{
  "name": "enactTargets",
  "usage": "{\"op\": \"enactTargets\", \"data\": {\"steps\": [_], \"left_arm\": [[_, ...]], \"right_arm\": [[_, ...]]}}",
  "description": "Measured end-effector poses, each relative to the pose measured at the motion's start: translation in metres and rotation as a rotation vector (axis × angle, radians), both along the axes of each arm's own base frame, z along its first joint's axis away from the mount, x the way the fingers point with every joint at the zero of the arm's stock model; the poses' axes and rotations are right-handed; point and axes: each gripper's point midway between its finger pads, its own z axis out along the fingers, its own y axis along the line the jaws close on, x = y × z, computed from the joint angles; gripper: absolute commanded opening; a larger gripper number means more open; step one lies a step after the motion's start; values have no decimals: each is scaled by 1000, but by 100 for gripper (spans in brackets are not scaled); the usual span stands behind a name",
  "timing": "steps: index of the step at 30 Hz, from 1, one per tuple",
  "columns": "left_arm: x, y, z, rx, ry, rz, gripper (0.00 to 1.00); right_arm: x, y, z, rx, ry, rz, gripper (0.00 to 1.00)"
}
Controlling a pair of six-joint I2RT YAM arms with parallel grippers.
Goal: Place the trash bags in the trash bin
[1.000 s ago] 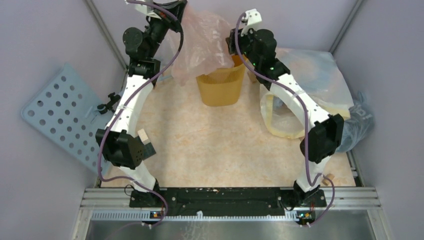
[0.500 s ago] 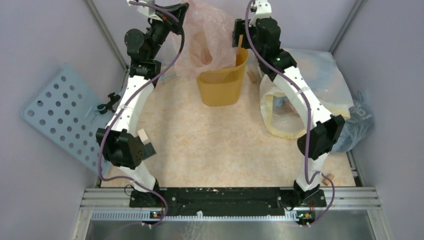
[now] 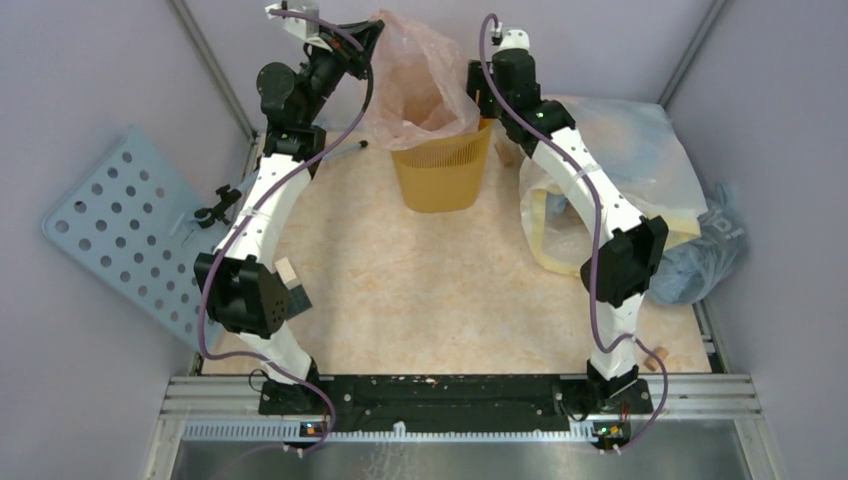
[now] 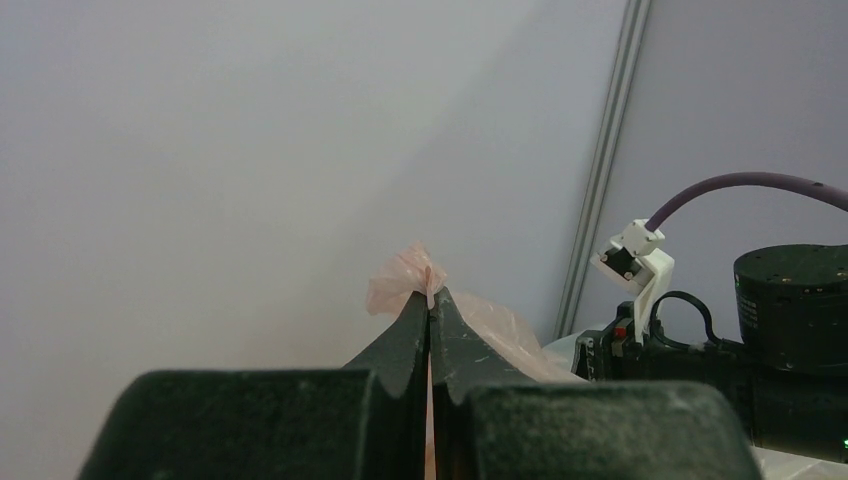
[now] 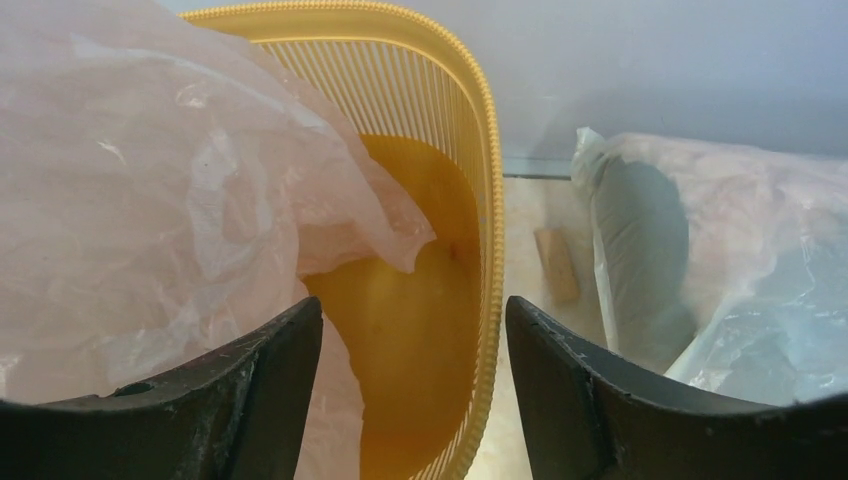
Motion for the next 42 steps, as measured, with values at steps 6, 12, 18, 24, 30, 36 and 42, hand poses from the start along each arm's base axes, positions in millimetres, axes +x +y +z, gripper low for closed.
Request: {"op": "enactTargets", "data": {"steps": [6, 12, 18, 24, 30, 36, 42], "left_arm": [[-1, -2, -2, 7, 1, -10, 0], [-2, -4, -3, 12, 4, -24, 0], [-2, -6, -11, 14, 26, -43, 0], [-2, -9, -16, 18, 41, -57, 0], [-1, -12, -27, 22, 67, -78, 0], [-2, -14, -34, 19, 93, -100, 0], [-14, -17, -26, 4, 100, -140, 0]], "right_arm": [[-1, -10, -6, -8, 23, -58, 67], [-2, -18, -8, -31, 33, -96, 64], [-3, -23, -13, -47, 50, -115, 55], [-3, -24, -21, -52, 72, -119, 32], [-7, -24, -28, -59, 104, -112, 2], [-8, -23, -29, -58, 115, -83, 0], [-12, -23, -29, -65, 129, -67, 0]]}}
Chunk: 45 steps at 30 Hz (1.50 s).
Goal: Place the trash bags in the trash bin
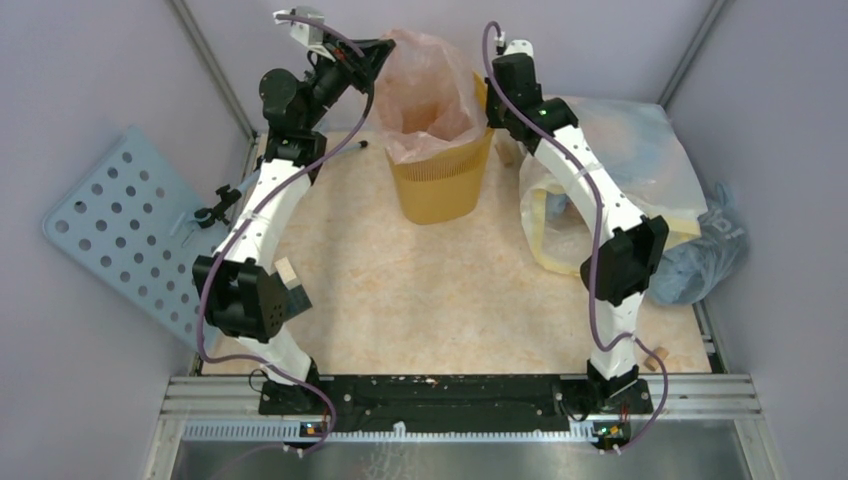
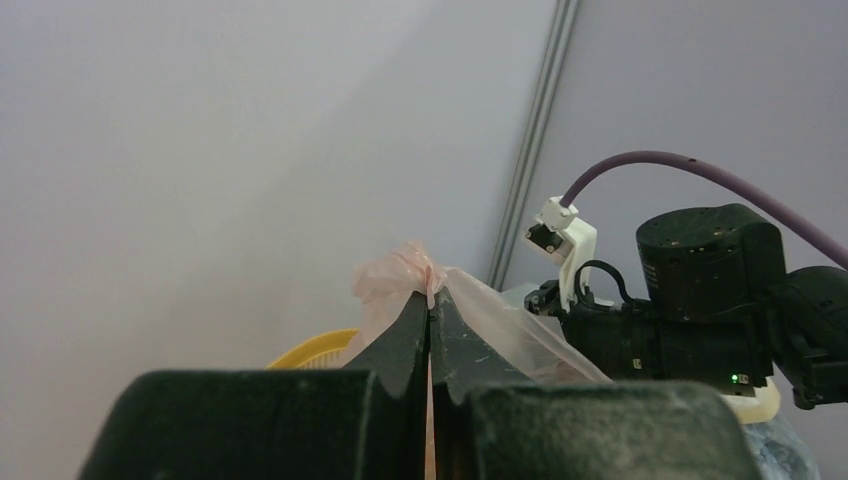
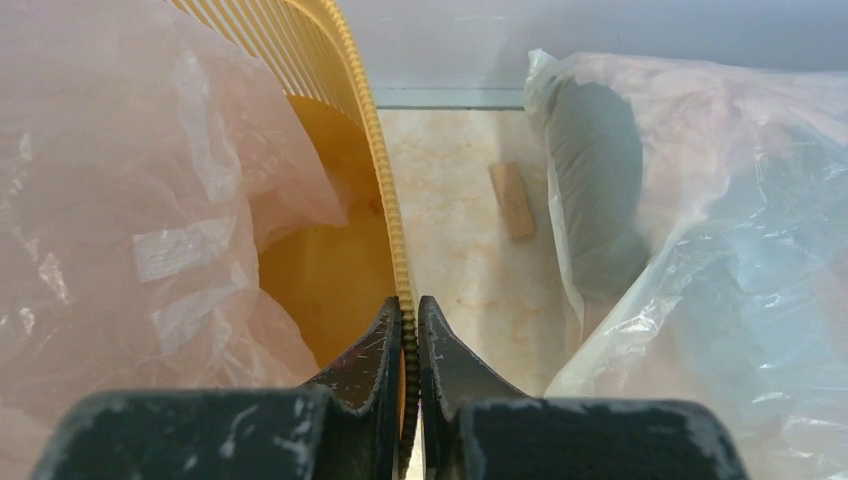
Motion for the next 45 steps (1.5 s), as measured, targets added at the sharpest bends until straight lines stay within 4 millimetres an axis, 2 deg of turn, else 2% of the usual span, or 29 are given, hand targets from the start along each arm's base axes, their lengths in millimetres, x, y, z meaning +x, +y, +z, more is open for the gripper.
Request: {"op": "enactTargets", "data": {"steps": [5, 11, 18, 24, 30, 35, 37, 40, 45], "left_arm": [[-19, 1, 15, -12, -15, -25, 0], [-51, 4, 36, -20, -29, -48, 0], [-75, 3, 33, -22, 19, -95, 0], [-97, 1, 29, -23, 72, -138, 0], [-127, 3, 34, -25, 100, -177, 0], [-145, 4, 35, -17, 129, -196, 0], [-149, 3, 33, -12, 145, -203, 0], [-149, 3, 27, -9, 174, -204, 0], [-145, 2, 15, -4, 224, -202, 0]], "right_arm": [[-12, 0, 1, -11, 32, 36, 0], [-41, -3, -1, -26, 102, 107, 0], [-80, -8, -3, -30, 167, 182, 0], [-108, -9, 6, -48, 193, 249, 0], [-135, -2, 6, -80, 225, 342, 0], [-149, 7, 0, -90, 248, 427, 0], [-151, 9, 0, -98, 246, 452, 7], [-151, 9, 0, -108, 245, 465, 24], [-145, 8, 1, -127, 244, 451, 44]]}}
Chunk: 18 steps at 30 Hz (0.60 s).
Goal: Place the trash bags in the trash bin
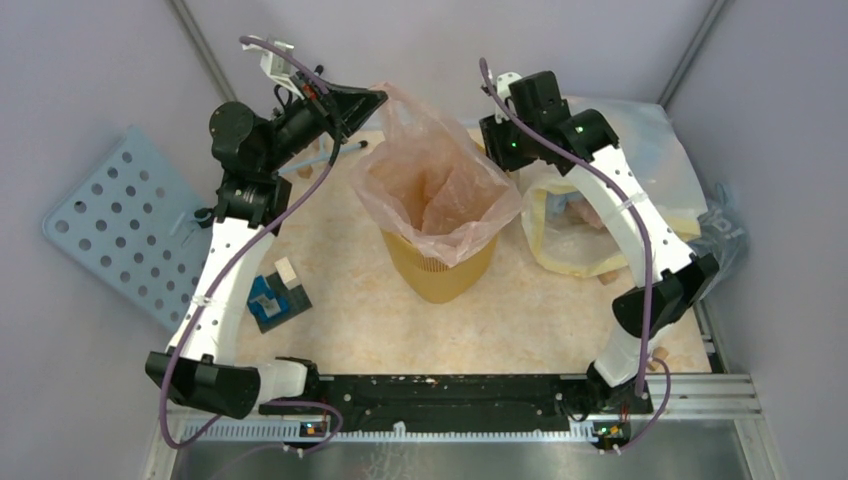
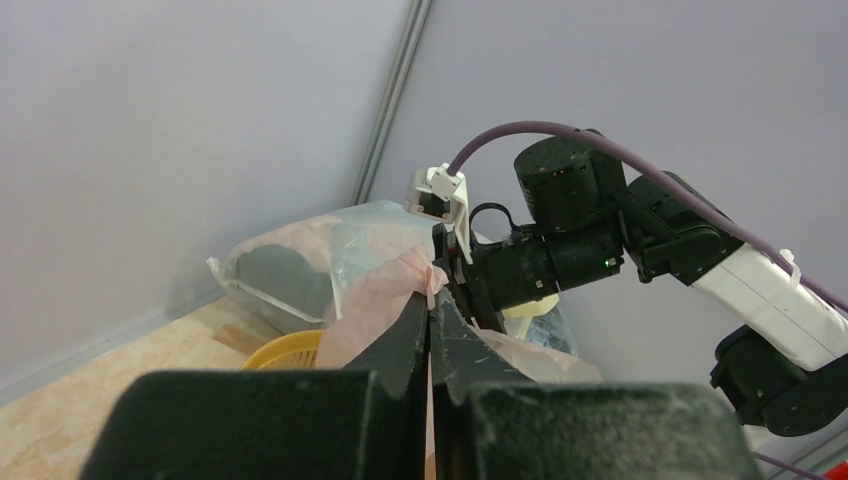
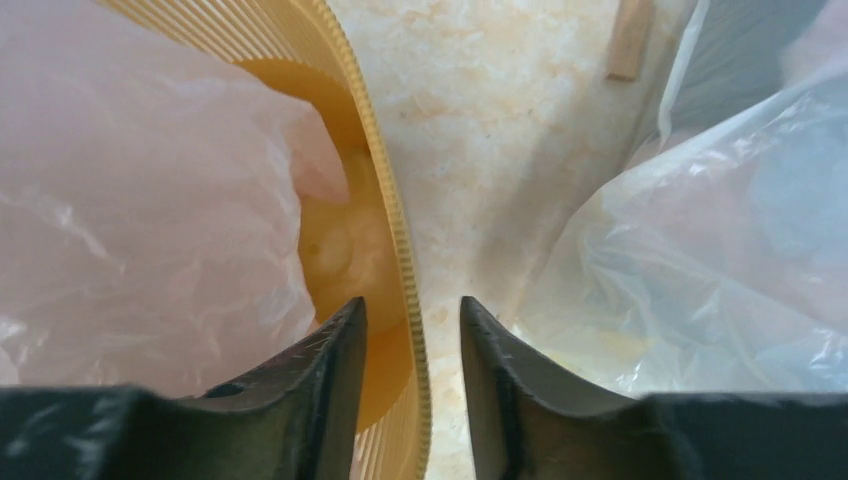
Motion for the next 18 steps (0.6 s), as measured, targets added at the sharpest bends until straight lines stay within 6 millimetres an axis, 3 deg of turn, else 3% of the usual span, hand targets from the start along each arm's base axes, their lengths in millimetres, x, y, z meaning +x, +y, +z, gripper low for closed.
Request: {"op": "enactTargets", "data": {"steps": [6, 13, 18], "left_arm": [[1, 0, -3, 7, 8, 3, 0], [12, 1, -5, 33, 12, 30, 0], [21, 3, 3, 61, -3, 67, 0]], "right_arm": [[11, -8, 9, -33, -47, -57, 58], [24, -26, 66, -17, -206, -170, 70], [15, -32, 94, 42, -263, -200, 72]]}}
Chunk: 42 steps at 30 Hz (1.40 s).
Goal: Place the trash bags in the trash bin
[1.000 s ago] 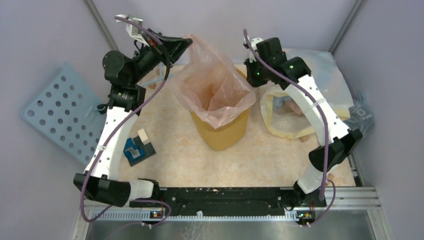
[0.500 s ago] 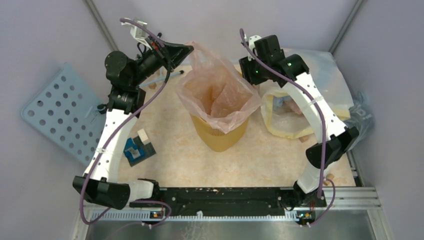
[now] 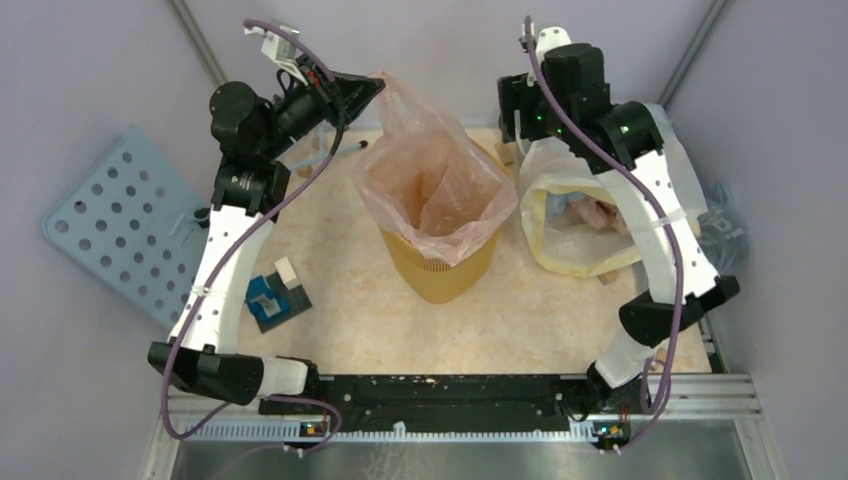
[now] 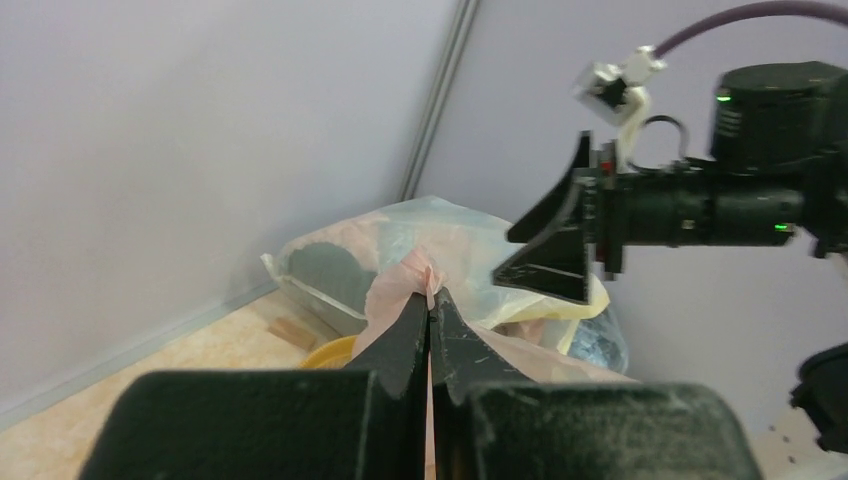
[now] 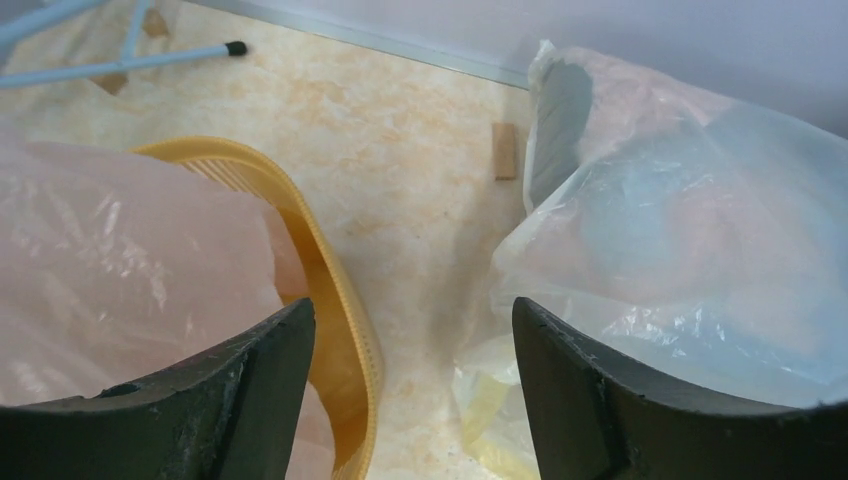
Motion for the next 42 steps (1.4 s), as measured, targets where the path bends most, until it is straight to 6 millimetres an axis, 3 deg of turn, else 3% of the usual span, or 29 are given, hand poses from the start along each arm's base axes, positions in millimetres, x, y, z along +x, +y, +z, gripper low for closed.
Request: {"op": "enactTargets", "data": {"steps": [3, 7, 14, 18, 21, 30, 36, 42], "left_arm": [[5, 3, 2, 20, -3, 34, 0], [16, 9, 5, 50, -3, 91, 0], [29, 13, -5, 80, 24, 138, 0], [33, 13, -8, 82, 34, 143, 0], [34, 13, -10, 84, 40, 143, 0], [38, 13, -22, 93, 65, 146, 0], [39, 13, -23, 96, 62, 150, 0], [39, 14, -23, 101, 56, 156, 0]], "right_arm": [[-18, -3, 16, 60, -26, 10, 72], [-59, -4, 31, 166, -51, 50, 73], [-118, -28, 29, 354, -56, 15, 72], [-152, -12, 20, 533, 2, 116, 66], [-174, 9, 2, 659, 105, 204, 66], [-204, 62, -45, 836, 368, 355, 66], [-217, 76, -38, 874, 395, 409, 53], [-211, 78, -40, 886, 388, 390, 51]]}}
